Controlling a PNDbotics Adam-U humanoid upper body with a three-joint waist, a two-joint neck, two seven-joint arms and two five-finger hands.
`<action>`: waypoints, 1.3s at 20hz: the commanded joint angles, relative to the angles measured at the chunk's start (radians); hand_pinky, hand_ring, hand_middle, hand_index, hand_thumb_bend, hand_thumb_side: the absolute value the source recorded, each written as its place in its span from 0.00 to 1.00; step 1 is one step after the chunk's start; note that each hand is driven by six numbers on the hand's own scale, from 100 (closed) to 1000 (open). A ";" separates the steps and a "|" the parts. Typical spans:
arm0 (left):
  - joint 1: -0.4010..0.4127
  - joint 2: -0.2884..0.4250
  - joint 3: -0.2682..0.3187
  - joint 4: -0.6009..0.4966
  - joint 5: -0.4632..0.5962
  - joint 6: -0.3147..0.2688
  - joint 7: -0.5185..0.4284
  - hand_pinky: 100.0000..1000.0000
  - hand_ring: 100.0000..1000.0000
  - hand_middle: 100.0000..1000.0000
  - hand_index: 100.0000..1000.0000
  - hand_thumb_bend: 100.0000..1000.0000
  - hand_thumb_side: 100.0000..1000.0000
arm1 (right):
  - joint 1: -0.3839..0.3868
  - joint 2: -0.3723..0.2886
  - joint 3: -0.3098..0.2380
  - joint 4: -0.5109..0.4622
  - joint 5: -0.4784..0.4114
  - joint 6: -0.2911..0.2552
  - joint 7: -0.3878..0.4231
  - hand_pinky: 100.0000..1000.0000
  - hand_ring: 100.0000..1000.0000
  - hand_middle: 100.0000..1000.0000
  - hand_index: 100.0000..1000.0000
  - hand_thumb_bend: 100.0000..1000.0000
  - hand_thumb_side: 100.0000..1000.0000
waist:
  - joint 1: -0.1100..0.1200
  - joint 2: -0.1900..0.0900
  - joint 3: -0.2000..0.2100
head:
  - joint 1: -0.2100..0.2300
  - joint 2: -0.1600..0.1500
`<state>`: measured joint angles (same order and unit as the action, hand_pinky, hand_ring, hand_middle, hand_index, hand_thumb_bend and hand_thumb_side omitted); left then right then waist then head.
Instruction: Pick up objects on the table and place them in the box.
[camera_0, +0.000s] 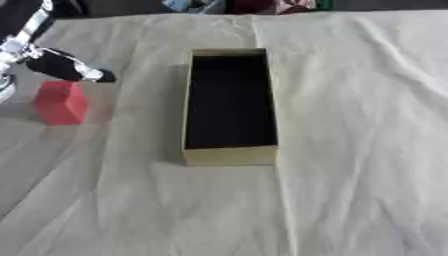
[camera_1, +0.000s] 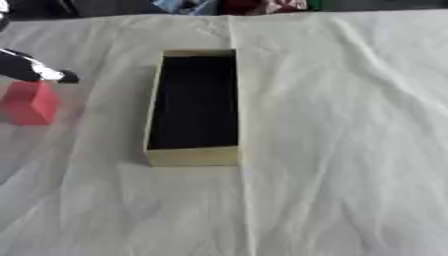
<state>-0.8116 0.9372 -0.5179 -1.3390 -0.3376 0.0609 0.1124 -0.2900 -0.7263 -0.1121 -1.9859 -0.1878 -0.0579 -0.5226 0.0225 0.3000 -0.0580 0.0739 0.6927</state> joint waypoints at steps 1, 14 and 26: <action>-0.035 0.005 -0.002 0.078 -0.055 -0.047 -0.053 0.90 0.89 0.88 0.93 0.89 0.08 | -0.007 -0.035 -0.007 -0.014 -0.003 0.001 0.003 0.86 0.81 0.82 0.83 0.00 0.48 | 0.003 -0.037 0.004 | -0.004 0.004; -0.079 -0.039 0.073 0.284 -0.269 -0.260 -0.267 0.91 0.90 0.90 0.95 0.86 0.04 | 0.002 -0.032 -0.006 -0.014 0.000 0.008 0.000 0.86 0.81 0.82 0.82 0.00 0.48 | 0.004 -0.036 0.014 | -0.002 -0.001; -0.161 -0.093 0.255 0.410 -0.438 -0.451 -0.460 0.90 0.89 0.88 0.94 0.95 0.21 | 0.016 -0.032 -0.006 -0.014 0.005 0.016 -0.005 0.86 0.81 0.82 0.82 0.00 0.48 | 0.006 -0.037 0.030 | -0.006 0.001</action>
<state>-0.9493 0.8234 -0.2960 -0.9328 -0.7615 -0.3724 -0.3288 -0.2704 -0.7265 -0.1101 -1.9859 -0.1870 -0.0452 -0.5257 0.0225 0.2974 -0.0291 0.0696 0.6928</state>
